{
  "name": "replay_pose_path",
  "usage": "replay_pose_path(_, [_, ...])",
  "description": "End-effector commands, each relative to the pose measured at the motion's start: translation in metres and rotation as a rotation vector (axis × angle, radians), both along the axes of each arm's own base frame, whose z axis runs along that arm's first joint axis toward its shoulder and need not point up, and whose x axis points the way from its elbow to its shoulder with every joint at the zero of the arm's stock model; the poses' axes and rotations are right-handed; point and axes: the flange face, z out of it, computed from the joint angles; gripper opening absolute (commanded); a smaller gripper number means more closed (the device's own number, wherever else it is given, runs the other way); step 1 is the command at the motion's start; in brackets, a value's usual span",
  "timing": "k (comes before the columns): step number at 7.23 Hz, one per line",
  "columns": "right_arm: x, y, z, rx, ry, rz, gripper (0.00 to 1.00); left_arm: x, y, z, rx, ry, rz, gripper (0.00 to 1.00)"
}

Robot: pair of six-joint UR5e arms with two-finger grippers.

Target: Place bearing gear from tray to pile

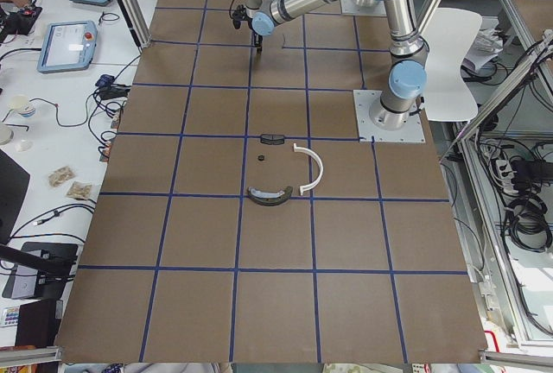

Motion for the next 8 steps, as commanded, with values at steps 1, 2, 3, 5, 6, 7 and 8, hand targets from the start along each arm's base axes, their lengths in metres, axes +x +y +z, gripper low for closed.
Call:
replay_pose_path(1, [0.000,0.000,-0.004,0.013,0.006,0.053,1.00,0.002,-0.010,0.026,-0.046,0.014,-0.010,0.00])
replay_pose_path(2, [0.000,-0.001,-0.004,0.012,0.011,0.071,1.00,0.015,-0.019,0.037,-0.062,-0.009,0.004,0.00])
replay_pose_path(3, [0.000,-0.001,-0.004,0.012,0.009,0.070,1.00,0.028,-0.025,0.045,-0.066,-0.011,0.020,0.00])
replay_pose_path(5, [0.000,-0.001,-0.005,0.010,0.012,0.071,1.00,0.116,-0.043,0.071,-0.013,-0.064,-0.022,0.00])
replay_pose_path(6, [0.001,-0.001,-0.007,0.017,0.011,0.075,1.00,0.185,-0.052,0.085,0.011,-0.099,-0.035,0.00])
replay_pose_path(7, [0.002,-0.004,-0.014,0.029,0.010,0.072,1.00,0.258,-0.057,0.102,0.019,-0.133,-0.036,0.00])
replay_pose_path(8, [0.002,-0.007,-0.013,0.026,0.008,0.072,1.00,0.332,-0.056,0.112,0.037,-0.127,-0.042,0.00])
